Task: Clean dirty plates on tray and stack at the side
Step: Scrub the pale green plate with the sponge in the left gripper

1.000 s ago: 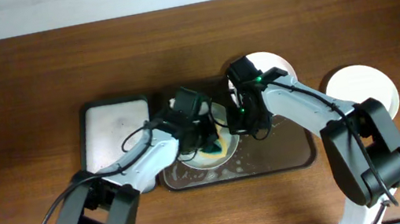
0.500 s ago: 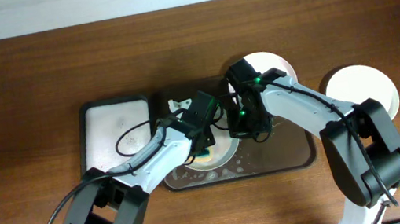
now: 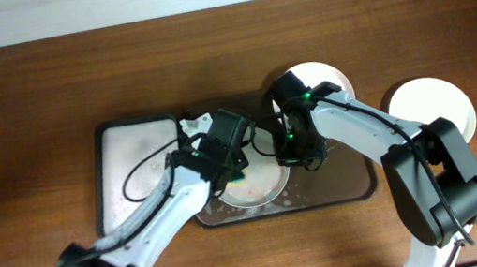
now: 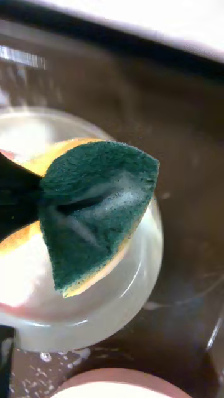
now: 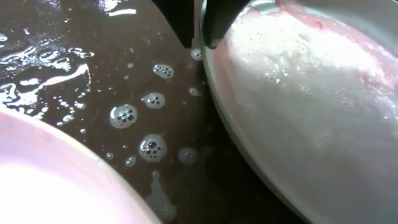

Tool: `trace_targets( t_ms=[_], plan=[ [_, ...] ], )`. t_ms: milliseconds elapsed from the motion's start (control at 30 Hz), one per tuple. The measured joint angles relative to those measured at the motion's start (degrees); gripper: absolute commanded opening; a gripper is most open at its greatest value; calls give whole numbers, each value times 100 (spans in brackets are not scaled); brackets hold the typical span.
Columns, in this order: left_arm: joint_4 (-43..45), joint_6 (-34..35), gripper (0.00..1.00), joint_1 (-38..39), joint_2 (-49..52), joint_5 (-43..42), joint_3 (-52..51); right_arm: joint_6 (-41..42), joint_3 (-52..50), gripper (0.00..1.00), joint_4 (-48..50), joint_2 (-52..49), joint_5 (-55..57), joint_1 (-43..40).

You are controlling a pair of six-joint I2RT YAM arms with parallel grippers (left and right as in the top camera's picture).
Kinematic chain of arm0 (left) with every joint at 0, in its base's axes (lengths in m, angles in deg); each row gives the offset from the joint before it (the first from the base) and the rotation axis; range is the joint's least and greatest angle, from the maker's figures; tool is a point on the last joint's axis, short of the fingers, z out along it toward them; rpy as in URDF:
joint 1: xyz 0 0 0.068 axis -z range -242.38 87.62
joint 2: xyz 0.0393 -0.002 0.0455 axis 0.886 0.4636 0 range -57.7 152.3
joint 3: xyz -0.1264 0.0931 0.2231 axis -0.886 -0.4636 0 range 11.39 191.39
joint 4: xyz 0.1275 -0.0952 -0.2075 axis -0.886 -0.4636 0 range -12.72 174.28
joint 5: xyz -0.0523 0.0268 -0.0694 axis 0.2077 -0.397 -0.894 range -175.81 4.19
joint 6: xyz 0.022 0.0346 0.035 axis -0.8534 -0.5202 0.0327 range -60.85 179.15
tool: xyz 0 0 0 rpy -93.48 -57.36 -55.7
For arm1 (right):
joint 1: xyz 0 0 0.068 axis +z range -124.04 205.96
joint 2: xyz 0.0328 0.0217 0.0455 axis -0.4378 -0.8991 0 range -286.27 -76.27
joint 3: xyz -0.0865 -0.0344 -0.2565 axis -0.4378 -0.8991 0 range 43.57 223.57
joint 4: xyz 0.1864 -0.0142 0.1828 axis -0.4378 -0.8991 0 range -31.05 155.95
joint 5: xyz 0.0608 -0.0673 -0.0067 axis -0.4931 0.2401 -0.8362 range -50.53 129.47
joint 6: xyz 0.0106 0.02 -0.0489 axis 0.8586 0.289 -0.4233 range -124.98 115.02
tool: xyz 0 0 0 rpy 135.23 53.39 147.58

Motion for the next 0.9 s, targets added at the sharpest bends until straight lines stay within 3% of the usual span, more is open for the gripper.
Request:
trace_targets(
  t_ms=[133,233,533,633,700,800,900],
  plan=[
    [267,356,0,323,717,-378,0,-4,0,13,-13,0,7,0],
    [321,697,0,527,872,-166,2,-15,0,7,-15,0,44,0],
    [90,911,0,890,1279,1987,116,-4,0,6,44,0,-26,7],
    [11,581,0,883,1305,2710,116,-2,0,7,50,0,-72,11],
    [-39,345,0,811,970,2767,109,-11,0,17,7,0,-15,9],
    [-260,201,0,699,79,2371,109,-13,0,20,31,0,44,9],
    [-487,-404,0,286,-507,1875,109,-20,0,19,313,0,85,9]
  ],
)
